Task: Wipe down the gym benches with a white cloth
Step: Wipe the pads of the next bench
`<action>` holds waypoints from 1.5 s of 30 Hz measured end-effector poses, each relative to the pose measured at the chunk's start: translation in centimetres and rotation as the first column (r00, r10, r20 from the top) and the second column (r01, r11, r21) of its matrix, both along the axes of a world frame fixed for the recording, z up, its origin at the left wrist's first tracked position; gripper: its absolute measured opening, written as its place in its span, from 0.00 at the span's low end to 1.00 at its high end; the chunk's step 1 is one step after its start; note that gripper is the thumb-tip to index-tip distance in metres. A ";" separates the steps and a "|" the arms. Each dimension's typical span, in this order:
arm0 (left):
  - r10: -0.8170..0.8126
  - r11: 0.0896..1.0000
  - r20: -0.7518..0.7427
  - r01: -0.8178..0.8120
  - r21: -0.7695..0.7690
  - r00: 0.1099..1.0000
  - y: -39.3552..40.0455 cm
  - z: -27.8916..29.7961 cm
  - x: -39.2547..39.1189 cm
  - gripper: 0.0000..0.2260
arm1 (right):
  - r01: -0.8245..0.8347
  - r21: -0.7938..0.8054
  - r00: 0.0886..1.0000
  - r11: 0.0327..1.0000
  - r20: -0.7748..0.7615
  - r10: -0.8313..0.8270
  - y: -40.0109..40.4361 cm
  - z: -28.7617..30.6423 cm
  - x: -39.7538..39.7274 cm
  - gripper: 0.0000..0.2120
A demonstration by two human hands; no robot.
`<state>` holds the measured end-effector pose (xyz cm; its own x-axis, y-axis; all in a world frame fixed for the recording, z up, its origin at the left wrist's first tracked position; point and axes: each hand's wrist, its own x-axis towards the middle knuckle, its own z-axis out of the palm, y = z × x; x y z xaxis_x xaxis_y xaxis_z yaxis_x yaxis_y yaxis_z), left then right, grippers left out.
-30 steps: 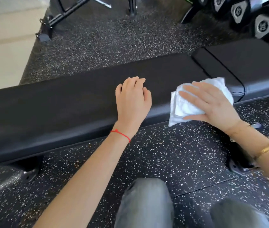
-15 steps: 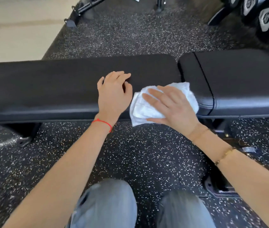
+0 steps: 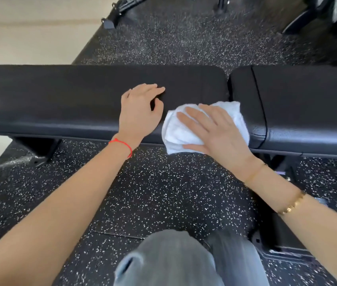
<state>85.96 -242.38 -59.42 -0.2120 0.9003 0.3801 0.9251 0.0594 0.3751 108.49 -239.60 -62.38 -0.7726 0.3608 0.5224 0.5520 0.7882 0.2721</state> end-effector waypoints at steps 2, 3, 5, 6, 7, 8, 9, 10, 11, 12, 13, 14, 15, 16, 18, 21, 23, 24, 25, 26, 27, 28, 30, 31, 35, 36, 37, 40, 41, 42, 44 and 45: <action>0.003 1.000 -0.029 -0.004 -0.028 1.000 -0.1 0.2 0.2 0.17 | -0.044 -0.079 0.999 0.996 0.018 0.046 0.1 1.4 0.7 0.28; 0.017 0.999 -0.042 -0.018 -0.041 0.999 -0.1 0.3 0.4 0.17 | -0.059 -0.113 0.998 0.992 0.014 0.061 0.3 2.1 1.4 0.26; 0.045 0.998 -0.043 -0.047 -0.040 0.998 0.0 0.5 1.1 0.17 | -0.051 -0.146 0.999 0.988 -0.013 0.050 1.0 3.2 3.5 0.25; 0.049 0.998 -0.034 -0.050 -0.028 0.998 0.0 0.6 1.7 0.16 | -0.033 -0.146 0.999 0.989 -0.023 0.030 1.5 3.7 4.8 0.26; 0.043 0.999 -0.029 -0.044 -0.012 0.999 0.1 0.7 2.5 0.16 | -0.007 -0.143 1.000 0.990 -0.031 0.002 2.0 4.0 6.2 0.27; 0.031 1.000 -0.033 -0.031 0.005 0.999 0.2 0.8 3.4 0.15 | 0.025 -0.147 0.999 0.989 -0.042 -0.031 2.4 4.2 7.7 0.27; 0.016 1.000 -0.043 -0.015 0.018 0.999 0.4 1.0 4.5 0.15 | 0.061 -0.165 0.996 0.984 -0.051 -0.070 2.6 4.3 9.1 0.28; -0.002 1.000 -0.056 0.003 0.025 0.998 0.8 1.2 5.6 0.15 | 0.095 -0.199 0.993 0.976 -0.049 -0.106 2.7 4.1 10.3 0.29; -0.022 0.999 -0.068 0.024 0.024 0.997 1.1 1.3 6.8 0.16 | 0.125 -0.239 0.990 0.963 -0.033 -0.137 2.7 3.8 11.5 0.31; -0.042 0.999 -0.079 0.044 0.016 0.996 1.6 1.4 7.8 0.16 | 0.155 -0.274 0.987 0.949 -0.001 -0.161 2.5 3.3 12.3 0.33; -0.060 0.998 -0.090 0.061 0.006 0.994 2.0 1.4 8.7 0.17 | 0.179 -0.293 0.984 0.939 0.040 -0.175 2.2 2.7 13.0 0.35; -0.073 0.997 -0.101 0.073 -0.006 0.992 2.4 1.2 9.4 0.17 | 0.192 -0.300 0.981 0.934 0.069 -0.179 1.9 2.2 13.5 0.36; -0.079 0.997 -0.111 0.077 -0.021 0.991 2.7 1.0 10.0 0.17 | 0.200 -0.303 0.980 0.932 0.072 -0.187 1.8 1.9 13.8 0.36; -0.080 0.996 -0.119 0.076 -0.038 0.990 2.9 0.6 10.4 0.18 | 0.214 -0.309 0.977 0.926 0.049 -0.210 1.9 1.8 13.8 0.35; -0.076 0.996 -0.129 0.068 -0.064 0.989 3.1 0.1 10.9 0.19 | 0.293 -0.371 0.945 0.881 -0.030 -0.326 2.6 2.6 12.8 0.31; -0.053 0.997 -0.116 0.047 -0.056 0.992 3.2 -0.3 11.0 0.19 | 0.407 -0.528 0.879 0.746 0.004 -0.477 4.6 3.8 9.3 0.28; -0.055 0.997 -0.095 0.050 -0.050 0.994 3.1 -0.4 10.9 0.20 | 0.404 -0.526 0.899 0.749 0.077 -0.431 4.7 3.5 7.9 0.29; -0.058 0.997 -0.088 0.053 -0.051 0.994 3.1 -0.5 10.7 0.20 | 0.376 -0.535 0.914 0.757 0.076 -0.399 4.4 3.4 8.0 0.29; -0.061 0.997 -0.085 0.056 -0.053 0.995 3.0 -0.5 10.5 0.20 | 0.356 -0.545 0.919 0.759 0.056 -0.391 3.9 3.4 8.9 0.28; -0.062 0.997 -0.084 0.057 -0.053 0.995 3.0 -0.6 10.4 0.20 | 0.351 -0.550 0.914 0.758 0.025 -0.405 3.7 3.3 10.2 0.28; -0.061 0.997 -0.087 0.057 -0.052 0.994 3.0 -0.6 10.4 0.20 | 0.371 -0.553 0.897 0.746 0.003 -0.443 3.7 3.3 11.6 0.27; -0.058 0.997 -0.092 0.054 -0.052 0.994 3.0 -0.7 10.4 0.20 | 0.413 -0.557 0.867 0.721 -0.003 -0.498 4.3 3.4 13.0 0.27; -0.050 0.997 -0.104 0.045 -0.055 0.993 3.0 -0.8 10.7 0.20 | 0.491 -0.598 0.807 0.634 0.038 -0.589 6.7 4.2 14.0 0.27; -0.045 0.998 -0.110 0.039 -0.054 0.993 3.0 -0.8 10.9 0.20 | 0.520 -0.616 0.787 0.591 0.077 -0.612 8.2 4.5 13.4 0.27; -0.048 0.998 -0.111 0.044 -0.033 0.993 2.8 -0.8 10.8 0.20 | 0.504 -0.592 0.841 0.629 0.169 -0.514 10.8 4.9 8.2 0.27; -0.053 0.998 -0.111 0.050 -0.029 0.992 2.8 -0.8 10.7 0.20 | 0.477 -0.586 0.862 0.655 0.167 -0.479 10.3 4.8 7.8 0.27; -0.056 0.998 -0.113 0.053 -0.028 0.992 2.8 -0.7 10.6 0.20 | 0.443 -0.596 0.881 0.670 0.150 -0.449 9.4 4.7 8.1 0.28; -0.046 0.999 -0.124 0.043 -0.026 0.991 2.9 -0.7 10.6 0.21 | 0.379 -0.620 0.889 0.687 0.039 -0.456 6.9 3.7 11.9 0.29; -0.044 0.999 -0.124 0.041 -0.022 0.991 2.9 -0.7 10.6 0.22 | 0.401 -0.614 0.874 0.680 0.035 -0.484 7.2 3.7 13.3 0.30; -0.044 0.999 -0.124 0.042 -0.020 0.991 2.9 -0.8 10.7 0.22 | 0.437 -0.612 0.851 0.659 0.046 -0.522 8.2 3.7 14.5 0.30; -0.046 0.999 -0.117 0.043 -0.024 0.992 2.8 -0.8 11.0 0.23 | 0.544 -0.598 0.776 0.588 0.091 -0.625 11.5 4.1 15.6 0.28; -0.046 0.999 -0.113 0.043 -0.026 0.993 2.9 -0.8 11.1 0.23 | 0.589 -0.595 0.736 0.548 0.114 -0.668 13.4 4.5 15.3 0.27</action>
